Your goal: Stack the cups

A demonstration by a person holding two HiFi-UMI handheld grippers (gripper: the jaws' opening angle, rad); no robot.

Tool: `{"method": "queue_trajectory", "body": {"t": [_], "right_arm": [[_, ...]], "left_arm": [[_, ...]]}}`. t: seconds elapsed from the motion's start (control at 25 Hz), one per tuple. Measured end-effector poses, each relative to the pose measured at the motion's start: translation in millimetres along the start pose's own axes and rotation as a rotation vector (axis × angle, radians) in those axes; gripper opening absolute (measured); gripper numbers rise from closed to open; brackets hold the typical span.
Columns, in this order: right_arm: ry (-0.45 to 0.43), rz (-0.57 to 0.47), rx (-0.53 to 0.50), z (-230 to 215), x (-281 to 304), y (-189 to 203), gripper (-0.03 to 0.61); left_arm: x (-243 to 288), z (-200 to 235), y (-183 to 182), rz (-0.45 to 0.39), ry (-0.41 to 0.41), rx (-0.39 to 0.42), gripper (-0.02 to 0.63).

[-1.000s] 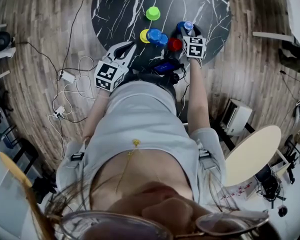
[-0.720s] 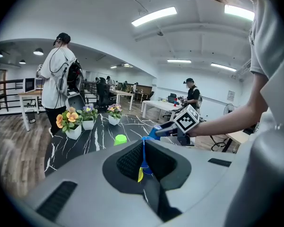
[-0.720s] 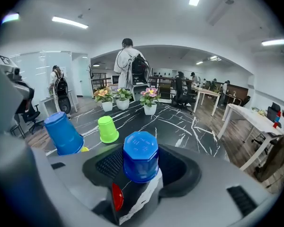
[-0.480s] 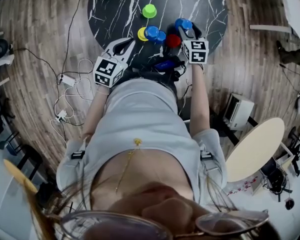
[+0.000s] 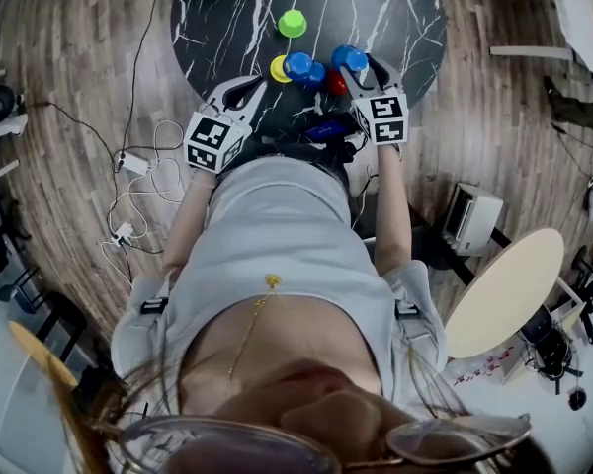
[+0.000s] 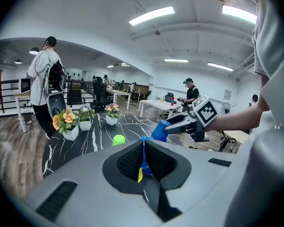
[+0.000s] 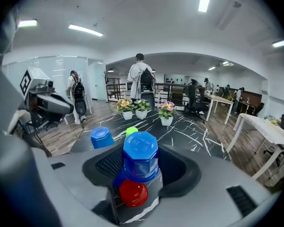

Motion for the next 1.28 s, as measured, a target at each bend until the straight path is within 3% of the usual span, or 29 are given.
{"method": "queue_trajectory", "body": {"t": [0.52,1.0,1.28], "right_arm": [[-0.099,0.058,-0.066,36,5,2,0.233],[-0.094,0.096,-0.069,45,13,9,0.248],[-0.077,0.038,-0.007,44,-3,2,0.281]], "left_arm": [[-2,4,4,0.011,0.013,-0.004,0.035],[-5,10,5,0.023,0.028,0.000,0.037],[-3,15,1,0.027,0.040,0.007,0.037]]}}
Point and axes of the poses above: the fingertips, and each gripper's own axes: x forward along the fingers, z to its left, y out of its underside, the point moved 7 cm from there along -x, backward along the fingers, and after that the axes turned 14 degrees about -x, right-handed, at the moved point
